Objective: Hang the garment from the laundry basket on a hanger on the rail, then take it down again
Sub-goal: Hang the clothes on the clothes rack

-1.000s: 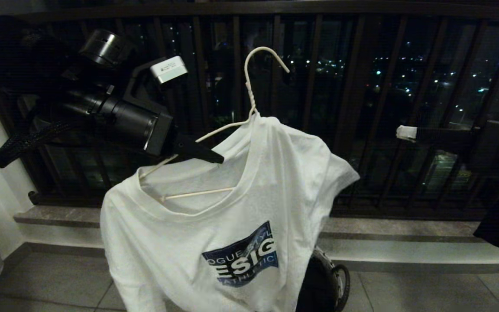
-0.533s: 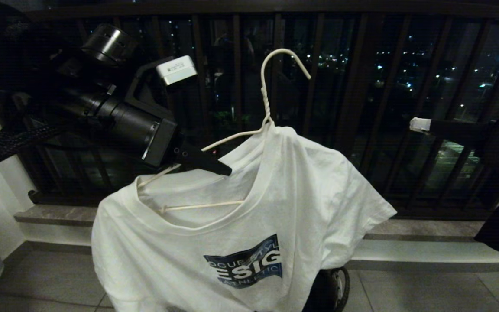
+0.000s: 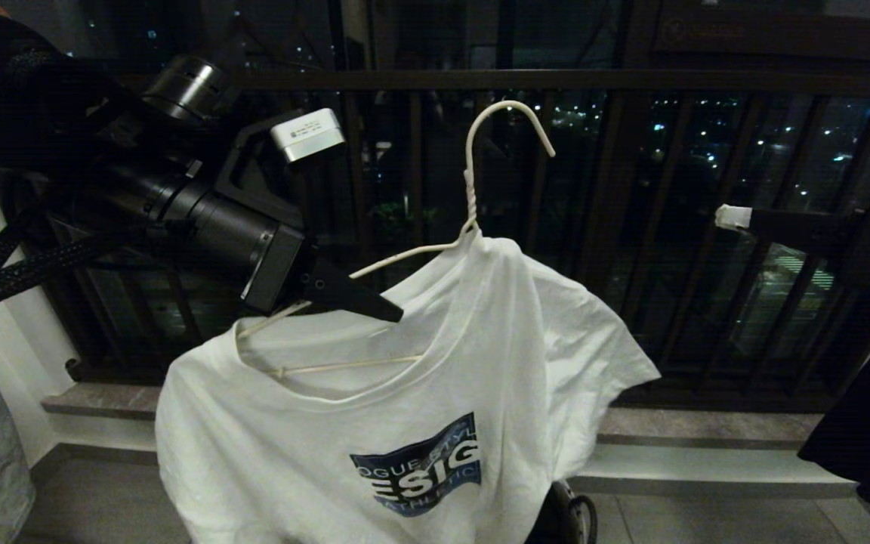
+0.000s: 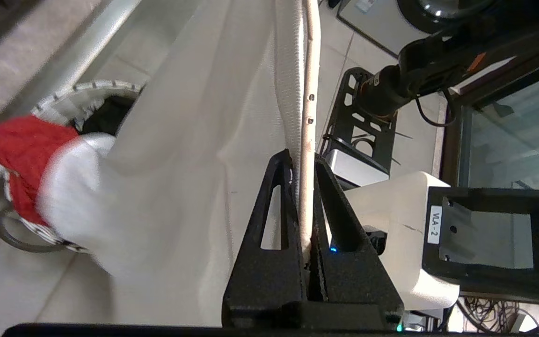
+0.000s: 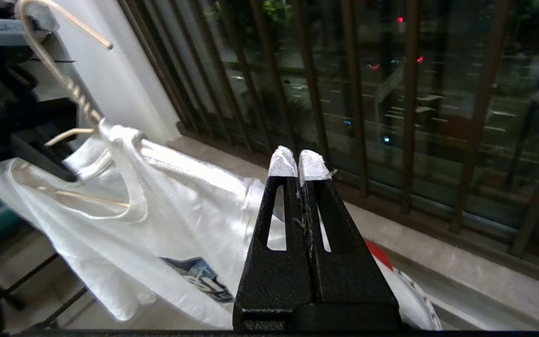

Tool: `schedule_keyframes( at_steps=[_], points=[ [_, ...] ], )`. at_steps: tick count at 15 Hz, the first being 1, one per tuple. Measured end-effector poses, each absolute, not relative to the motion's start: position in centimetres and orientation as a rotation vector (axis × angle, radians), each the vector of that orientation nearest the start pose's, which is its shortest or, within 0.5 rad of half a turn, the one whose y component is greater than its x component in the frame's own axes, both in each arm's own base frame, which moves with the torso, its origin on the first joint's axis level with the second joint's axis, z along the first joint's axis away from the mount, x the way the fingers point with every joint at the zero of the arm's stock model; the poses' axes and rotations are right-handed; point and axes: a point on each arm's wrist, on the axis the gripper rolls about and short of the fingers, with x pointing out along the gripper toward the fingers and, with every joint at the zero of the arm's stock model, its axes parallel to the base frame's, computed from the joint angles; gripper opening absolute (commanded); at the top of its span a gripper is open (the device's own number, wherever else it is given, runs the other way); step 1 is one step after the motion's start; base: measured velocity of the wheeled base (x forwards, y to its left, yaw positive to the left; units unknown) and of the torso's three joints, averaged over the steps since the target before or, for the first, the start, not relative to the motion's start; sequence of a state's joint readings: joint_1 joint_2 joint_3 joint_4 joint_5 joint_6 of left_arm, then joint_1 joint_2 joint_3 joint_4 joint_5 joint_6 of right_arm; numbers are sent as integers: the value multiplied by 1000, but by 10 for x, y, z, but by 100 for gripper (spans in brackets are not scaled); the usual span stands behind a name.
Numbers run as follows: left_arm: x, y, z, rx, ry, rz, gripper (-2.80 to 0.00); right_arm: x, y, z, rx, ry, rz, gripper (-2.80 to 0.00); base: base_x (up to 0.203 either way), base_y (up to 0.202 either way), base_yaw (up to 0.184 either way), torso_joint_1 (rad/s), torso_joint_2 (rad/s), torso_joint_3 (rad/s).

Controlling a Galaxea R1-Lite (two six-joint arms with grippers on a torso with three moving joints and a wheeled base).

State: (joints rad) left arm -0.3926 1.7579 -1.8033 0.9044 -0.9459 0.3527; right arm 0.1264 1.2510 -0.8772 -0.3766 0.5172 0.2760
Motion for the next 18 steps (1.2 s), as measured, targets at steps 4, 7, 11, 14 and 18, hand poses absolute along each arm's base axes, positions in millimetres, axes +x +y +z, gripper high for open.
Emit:
schedule_keyframes(
  at_steps=[4, 7, 11, 14, 18],
  points=[
    [258, -126, 306, 39, 649, -1386, -280, 193, 35, 291, 266, 86, 639, -280, 0, 0, 0, 166, -478, -309],
    [254, -127, 307, 42, 648, -1393, -280, 193, 36, 291, 266, 88, 638, -280, 0, 0, 0, 193, -492, -305],
    [246, -129, 308, 53, 644, -1412, -280, 193, 36, 290, 267, 91, 639, -280, 0, 0, 0, 206, -510, -299],
    [243, -130, 307, 61, 643, -1423, -280, 194, 36, 289, 257, 94, 641, -280, 0, 0, 0, 226, -533, -308],
    [240, -135, 304, 66, 657, -1443, -280, 194, 36, 288, 257, 98, 642, -280, 0, 0, 0, 249, -563, -314]
  ],
)
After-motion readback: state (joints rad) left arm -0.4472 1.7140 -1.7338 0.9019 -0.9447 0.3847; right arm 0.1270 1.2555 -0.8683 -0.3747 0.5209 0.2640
